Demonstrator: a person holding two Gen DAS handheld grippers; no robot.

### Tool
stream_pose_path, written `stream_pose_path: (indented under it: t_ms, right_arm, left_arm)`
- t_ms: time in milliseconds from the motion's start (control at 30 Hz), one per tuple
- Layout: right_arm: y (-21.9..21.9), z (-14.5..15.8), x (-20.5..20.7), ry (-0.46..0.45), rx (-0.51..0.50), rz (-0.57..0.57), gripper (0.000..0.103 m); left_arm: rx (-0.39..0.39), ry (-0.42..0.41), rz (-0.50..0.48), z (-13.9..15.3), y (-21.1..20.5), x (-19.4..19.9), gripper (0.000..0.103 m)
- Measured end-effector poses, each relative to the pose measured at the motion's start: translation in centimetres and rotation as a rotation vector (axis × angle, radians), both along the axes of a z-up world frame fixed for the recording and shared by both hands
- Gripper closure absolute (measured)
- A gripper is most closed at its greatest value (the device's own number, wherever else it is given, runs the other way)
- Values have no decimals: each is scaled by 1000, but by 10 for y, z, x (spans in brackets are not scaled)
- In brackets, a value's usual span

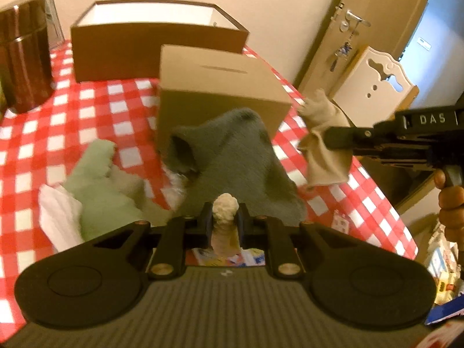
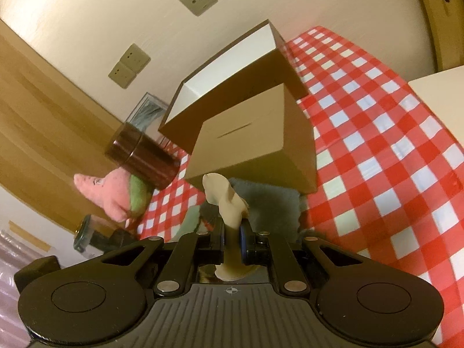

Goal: Organize soft objects
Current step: 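Grasp the beige hair tie hanging from the sock with the left gripper, then carry the hair tie into the open brown box with the left gripper while the right drops the sock there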

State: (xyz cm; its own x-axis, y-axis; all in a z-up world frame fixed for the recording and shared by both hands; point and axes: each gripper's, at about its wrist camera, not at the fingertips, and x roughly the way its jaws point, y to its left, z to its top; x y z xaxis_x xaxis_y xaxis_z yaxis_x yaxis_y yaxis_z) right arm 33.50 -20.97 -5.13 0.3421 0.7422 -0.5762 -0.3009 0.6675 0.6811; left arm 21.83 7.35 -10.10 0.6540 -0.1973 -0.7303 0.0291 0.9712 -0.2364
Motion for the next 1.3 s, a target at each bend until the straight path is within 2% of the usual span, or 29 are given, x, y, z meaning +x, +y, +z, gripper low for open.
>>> stream_pose_path:
  t_ms: [300,633,833,1067,1300]
  right_arm:
    - [-11,2,32,-28,-21,-36,93]
    - [-18,13,104,-115,-50,-91,93]
    - [-4,15,158,-156,-57,-92,93]
    - [37,15,203,-218,-59,-63,93]
    - [90,10,254,-263,-106,-14,93]
  left_arm:
    - [59,-61,96,32,44,23,88]
    - [144,-114,143,59,83,74,88]
    - [187,-164,160,77,104,126,88]
    - [215,-216,174,96,122,195,88]
    - [233,-191,165,91,129,272,88]
